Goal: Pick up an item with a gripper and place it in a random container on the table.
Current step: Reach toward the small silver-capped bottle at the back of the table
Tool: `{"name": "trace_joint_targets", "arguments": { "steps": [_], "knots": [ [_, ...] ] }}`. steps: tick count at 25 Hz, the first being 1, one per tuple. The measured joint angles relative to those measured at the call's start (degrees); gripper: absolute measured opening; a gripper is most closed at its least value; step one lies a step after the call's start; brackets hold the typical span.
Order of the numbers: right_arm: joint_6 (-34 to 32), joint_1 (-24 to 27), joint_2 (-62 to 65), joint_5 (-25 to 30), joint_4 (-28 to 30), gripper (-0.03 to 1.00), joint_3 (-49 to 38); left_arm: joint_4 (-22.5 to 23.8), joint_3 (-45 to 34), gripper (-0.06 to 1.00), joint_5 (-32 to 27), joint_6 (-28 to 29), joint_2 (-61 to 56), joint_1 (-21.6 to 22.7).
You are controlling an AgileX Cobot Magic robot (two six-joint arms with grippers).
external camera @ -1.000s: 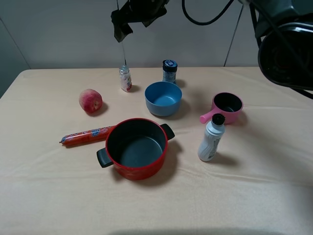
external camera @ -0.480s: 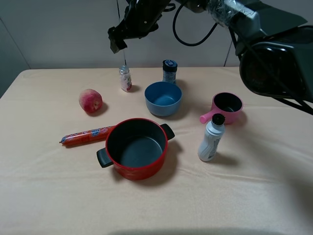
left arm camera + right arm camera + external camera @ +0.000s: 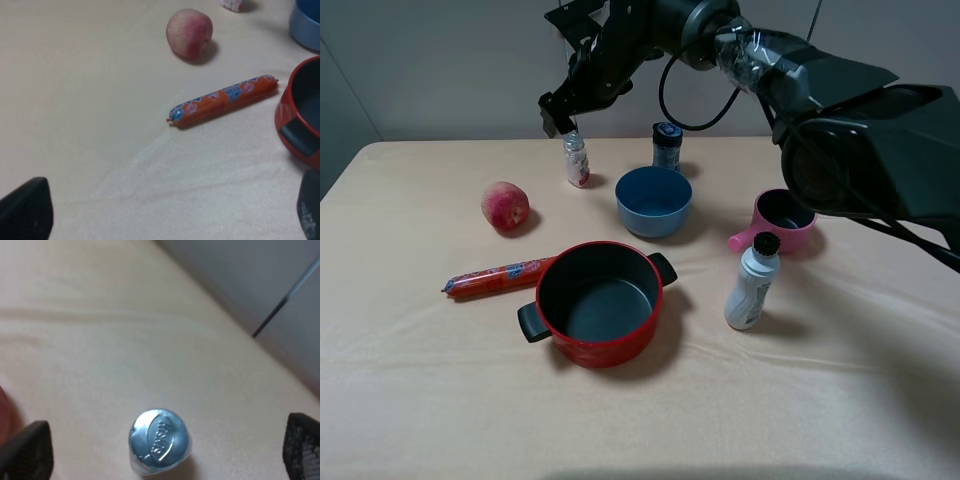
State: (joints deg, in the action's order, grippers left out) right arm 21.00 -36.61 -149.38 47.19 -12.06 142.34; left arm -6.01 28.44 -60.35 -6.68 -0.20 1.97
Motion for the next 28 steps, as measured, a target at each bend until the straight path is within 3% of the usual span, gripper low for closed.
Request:
{"name": "trace_joint_targets", "arguments": {
  "steps": [28],
  "knots": [
    [2.9, 0.0, -7.4, -5.6, -3.8, 0.69, 0.0, 0.0, 0.0, 0.99, 0.0, 0.0, 0.0, 0.0]
  ]
}}
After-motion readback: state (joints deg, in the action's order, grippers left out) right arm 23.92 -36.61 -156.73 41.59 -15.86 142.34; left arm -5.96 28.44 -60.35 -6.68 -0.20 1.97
